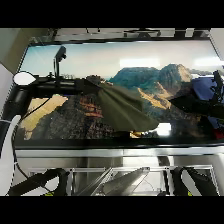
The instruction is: Fold the shirts.
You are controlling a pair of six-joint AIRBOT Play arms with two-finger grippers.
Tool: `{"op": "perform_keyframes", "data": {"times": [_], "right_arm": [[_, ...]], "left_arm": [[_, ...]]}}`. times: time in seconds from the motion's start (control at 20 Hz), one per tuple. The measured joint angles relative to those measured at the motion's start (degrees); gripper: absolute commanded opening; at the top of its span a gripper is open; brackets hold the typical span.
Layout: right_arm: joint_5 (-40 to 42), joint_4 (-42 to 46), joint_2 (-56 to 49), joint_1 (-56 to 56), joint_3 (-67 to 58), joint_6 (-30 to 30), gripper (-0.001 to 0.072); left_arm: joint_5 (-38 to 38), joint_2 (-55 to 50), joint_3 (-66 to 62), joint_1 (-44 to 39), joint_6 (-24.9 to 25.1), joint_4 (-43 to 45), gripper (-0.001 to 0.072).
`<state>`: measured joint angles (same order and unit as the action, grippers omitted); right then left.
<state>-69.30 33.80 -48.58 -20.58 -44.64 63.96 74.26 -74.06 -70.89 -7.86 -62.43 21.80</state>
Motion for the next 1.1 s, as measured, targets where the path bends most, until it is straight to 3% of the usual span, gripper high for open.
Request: {"op": "perform_keyframes", "data": {"times": [0.05, 0.1, 0.15, 0.2, 0.25, 0.4, 0.6, 0.8, 1.1], "right_arm": [[0.09, 0.02, -0.07, 0.00, 0.00, -0.68, 0.0256], [0.28, 0.02, -0.24, 0.00, 0.02, -1.27, 0.0348], [0.48, 0.02, -0.57, 0.00, 0.04, -1.79, 0.0502], [0.50, 0.02, -1.14, 0.00, 0.04, -2.19, 0.0519], [0.44, 0.02, -1.77, 0.00, 0.07, -2.40, 0.0518], [-2.10, 1.38, -3.91, 0.00, 0.44, -2.71, 0.0517], [-4.68, 6.75, -4.63, 0.02, 6.10, -0.04, 0.0518], [-2.67, 5.31, -5.44, 3.19, 15.80, -2.08, 0.0518], [9.57, -3.76, -13.97, 16.06, 20.59, -10.01, 0.0516]], "left_arm": [[-0.37, -1.73, 0.04, -0.61, 0.00, -0.04, 0.0174], [-0.59, -3.41, 0.07, -1.03, 0.20, -0.07, 0.0354], [-0.79, -5.20, 0.07, -1.33, 0.39, -0.33, 0.0465], [-0.74, -6.82, 0.04, -1.44, 0.63, -0.35, 0.0657], [-0.24, -8.52, -0.09, -1.33, 0.87, -0.26, 0.0708], [4.72, -11.89, -1.40, 1.27, 0.50, 2.25, 0.0703], [9.05, -11.32, 3.48, 6.12, -2.05, 15.06, 0.0703], [2.51, -9.51, 13.51, 9.75, -0.42, 20.96, 0.0702], [-6.10, -16.46, 15.32, 7.61, 3.61, 20.90, 0.0682]]}}
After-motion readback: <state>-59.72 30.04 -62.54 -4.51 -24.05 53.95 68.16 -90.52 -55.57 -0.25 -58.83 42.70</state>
